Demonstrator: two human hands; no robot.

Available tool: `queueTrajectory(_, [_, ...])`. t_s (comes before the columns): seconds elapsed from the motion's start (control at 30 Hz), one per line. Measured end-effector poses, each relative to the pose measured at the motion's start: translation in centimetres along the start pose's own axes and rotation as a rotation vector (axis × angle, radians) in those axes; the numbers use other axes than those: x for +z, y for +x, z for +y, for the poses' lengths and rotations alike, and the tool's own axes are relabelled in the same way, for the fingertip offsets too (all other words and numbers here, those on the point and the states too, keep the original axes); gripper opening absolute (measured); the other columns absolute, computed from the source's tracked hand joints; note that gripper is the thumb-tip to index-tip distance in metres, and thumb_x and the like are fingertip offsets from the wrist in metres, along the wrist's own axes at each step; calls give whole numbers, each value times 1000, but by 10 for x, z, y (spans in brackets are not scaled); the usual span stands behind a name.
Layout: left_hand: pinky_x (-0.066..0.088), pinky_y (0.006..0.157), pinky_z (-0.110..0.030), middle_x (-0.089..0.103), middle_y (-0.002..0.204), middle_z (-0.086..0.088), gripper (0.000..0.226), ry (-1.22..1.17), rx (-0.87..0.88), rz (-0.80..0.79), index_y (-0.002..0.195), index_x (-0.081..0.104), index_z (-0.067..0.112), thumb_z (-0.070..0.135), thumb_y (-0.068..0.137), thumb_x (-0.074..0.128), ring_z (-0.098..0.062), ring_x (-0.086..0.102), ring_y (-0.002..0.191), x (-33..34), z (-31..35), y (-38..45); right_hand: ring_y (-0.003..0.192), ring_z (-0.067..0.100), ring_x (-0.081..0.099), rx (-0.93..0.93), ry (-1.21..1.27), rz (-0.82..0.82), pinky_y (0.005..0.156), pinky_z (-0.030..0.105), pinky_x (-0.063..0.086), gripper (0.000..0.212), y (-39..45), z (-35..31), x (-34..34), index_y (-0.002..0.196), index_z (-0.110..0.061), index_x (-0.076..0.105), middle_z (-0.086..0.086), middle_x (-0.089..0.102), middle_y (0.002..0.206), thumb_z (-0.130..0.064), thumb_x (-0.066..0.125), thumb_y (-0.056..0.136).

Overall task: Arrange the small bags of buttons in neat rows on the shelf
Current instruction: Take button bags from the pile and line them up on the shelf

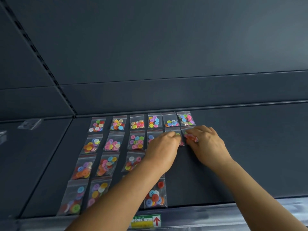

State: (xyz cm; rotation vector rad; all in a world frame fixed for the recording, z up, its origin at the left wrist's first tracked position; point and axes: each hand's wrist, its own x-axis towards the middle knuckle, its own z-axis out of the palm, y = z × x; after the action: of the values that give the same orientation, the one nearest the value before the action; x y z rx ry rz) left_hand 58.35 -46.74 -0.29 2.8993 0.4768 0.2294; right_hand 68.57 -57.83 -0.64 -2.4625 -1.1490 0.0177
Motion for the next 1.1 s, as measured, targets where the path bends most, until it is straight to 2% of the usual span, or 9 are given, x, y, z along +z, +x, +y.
queueTrajectory(0.1, [46,95,-36,53,131,-6,39,11,-11,8,134,48,11,11,95,50,-25,49,121,-8,0,-4,120,26,46,-50,-73,-32,94,34,39,42,-2,-8,-3,130,-20,55,2,52,133,-32,59,89])
queueTrajectory(0.17, [36,106,-35,46,140,-5,48,44,-38,2,143,38,14,18,96,51,-23,39,131,-16,-3,-9,129,24,39,-100,-135,-73,103,36,32,52,-3,-18,-6,138,-23,44,-1,43,142,-42,53,91])
queueTrajectory(0.27, [23,114,-33,35,150,-3,57,82,-95,14,148,28,18,24,97,52,-21,28,139,-29,-16,-22,140,19,24,-161,-154,-115,112,35,20,60,-3,-37,-8,146,-27,27,-4,30,151,-48,45,92])
queueTrajectory(0.37, [19,116,-31,30,153,1,60,77,-159,46,149,24,20,31,96,51,-18,24,141,-46,-34,-44,143,16,15,-218,-139,-160,116,34,13,63,-3,-66,-6,148,-27,19,-6,23,154,-51,40,93])
queueTrajectory(0.5, [20,115,-31,30,153,4,61,43,-290,89,149,23,23,38,96,49,-16,25,141,-67,-71,-84,144,17,13,-305,-100,-214,117,36,10,65,-3,-119,3,149,-28,13,-7,20,155,-50,41,94])
queueTrajectory(0.8, [23,113,-28,33,151,5,58,57,-489,152,149,25,24,41,97,45,-15,28,138,-105,-194,-208,141,15,18,-495,-38,-261,115,33,13,65,-18,-278,61,148,-26,18,-8,24,153,-50,42,93])
queueTrajectory(1.1, [20,114,-29,31,151,3,58,72,-583,176,149,24,23,40,98,44,-17,26,139,-146,-326,-329,141,15,19,-520,29,-280,115,33,13,64,-44,-446,135,148,-25,19,-6,26,152,-52,40,94])
